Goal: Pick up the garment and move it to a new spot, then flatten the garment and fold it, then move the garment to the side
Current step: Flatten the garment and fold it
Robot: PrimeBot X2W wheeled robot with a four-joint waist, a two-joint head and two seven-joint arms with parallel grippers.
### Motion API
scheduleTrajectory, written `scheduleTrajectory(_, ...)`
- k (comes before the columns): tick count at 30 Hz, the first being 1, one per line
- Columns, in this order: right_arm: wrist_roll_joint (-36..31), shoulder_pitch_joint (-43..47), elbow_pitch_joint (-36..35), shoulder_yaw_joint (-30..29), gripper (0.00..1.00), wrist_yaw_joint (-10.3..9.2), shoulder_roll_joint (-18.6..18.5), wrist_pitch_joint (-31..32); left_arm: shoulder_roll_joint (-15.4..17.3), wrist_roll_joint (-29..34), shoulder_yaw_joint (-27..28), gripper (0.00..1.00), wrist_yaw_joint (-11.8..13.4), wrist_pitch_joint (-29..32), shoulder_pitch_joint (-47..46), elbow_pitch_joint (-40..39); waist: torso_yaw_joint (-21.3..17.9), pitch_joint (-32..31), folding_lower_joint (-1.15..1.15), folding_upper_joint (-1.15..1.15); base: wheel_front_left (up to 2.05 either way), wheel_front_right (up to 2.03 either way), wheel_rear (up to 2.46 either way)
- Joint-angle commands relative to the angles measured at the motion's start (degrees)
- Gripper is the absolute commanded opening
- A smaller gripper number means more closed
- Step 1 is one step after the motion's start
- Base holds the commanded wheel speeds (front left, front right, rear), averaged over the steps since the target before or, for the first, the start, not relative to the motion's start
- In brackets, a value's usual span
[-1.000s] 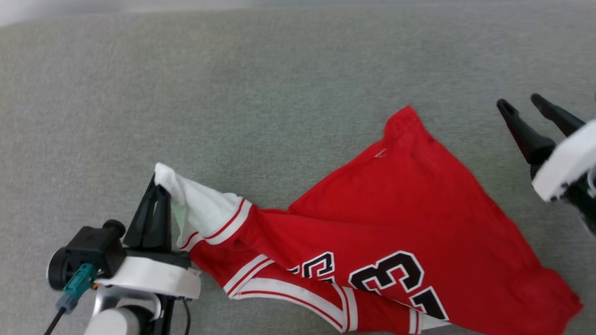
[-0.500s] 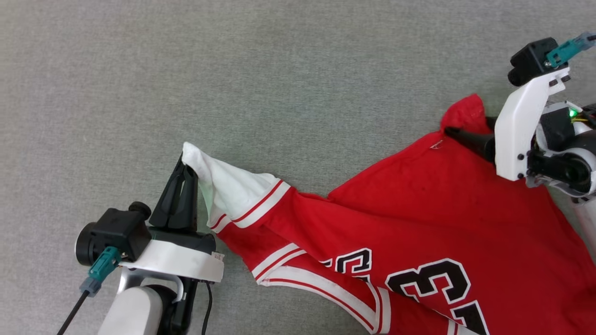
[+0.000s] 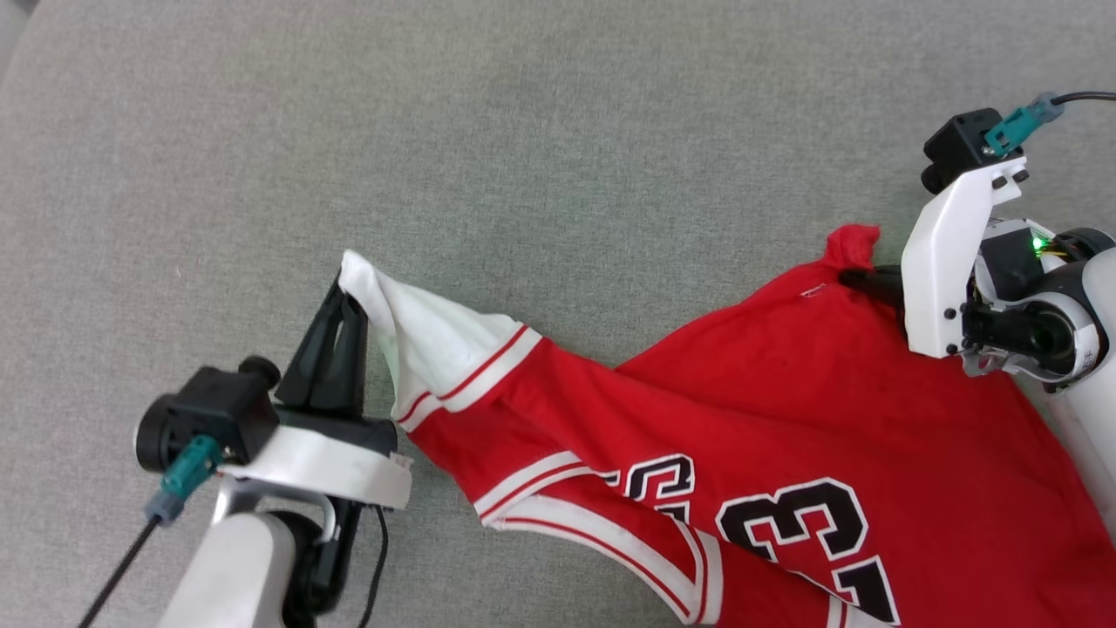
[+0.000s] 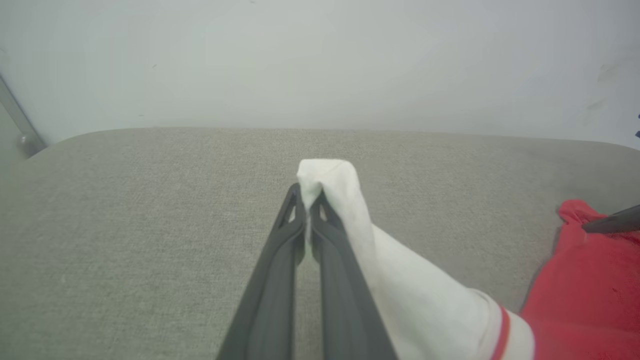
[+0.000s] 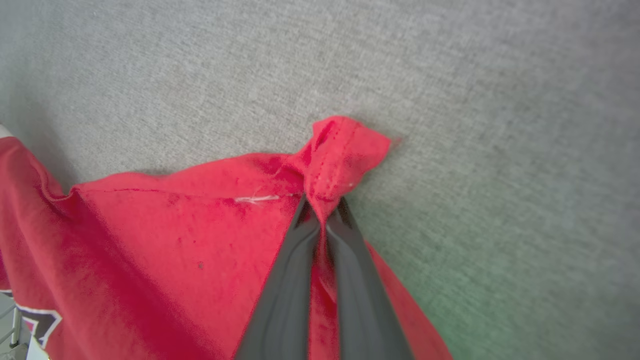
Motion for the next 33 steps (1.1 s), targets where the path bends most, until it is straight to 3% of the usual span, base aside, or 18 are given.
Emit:
scheduleTrajectory(1, -0.31, 0.22, 0.31, 0.06, 0.00, -0.01, 0.16, -1.43, 0.42, -0.41, 0.33, 0.00, -0.24, 0.22, -1.73, -0.06, -0.66, -1.43, -0.01, 0.00, 0.00, 0.00, 0.00)
scheduleTrajectory(10, -7.22, -6.20, 4.94, -3.88, 0.00, 0.00, 1.47, -15.52, 2.53, -1.19, 0.99, 0.00, -2.81, 4.46, -15.66, 2.41, -4.52, -6.80, -0.01, 0.00, 0.00, 0.00, 0.00)
scheduleTrajectory(17, -11.44, -13.53, 10.37, -6.86, 0.00, -0.01, 4.18, -24.92, 2.45, -3.16, 2.15, 0.00, -4.70, 6.82, -32.10, 15.30, -8.25, -8.85, -0.01, 0.00, 0.00, 0.00, 0.00)
scheduleTrajectory(28, -14.60, -28.63, 14.55, -10.82, 0.00, -0.01, 5.86, -36.23, 3.78, -0.95, 2.40, 0.00, -5.41, 4.84, -55.10, 30.01, -11.35, -5.70, -0.01, 0.00, 0.00, 0.00, 0.00)
scheduleTrajectory(33, -16.12, -36.14, 16.00, -12.25, 0.00, -0.01, 6.00, -38.56, 4.52, 0.53, 1.57, 0.00, -5.89, 4.38, -65.46, 33.62, -11.68, -2.20, -0.01, 0.00, 0.00, 0.00, 0.00)
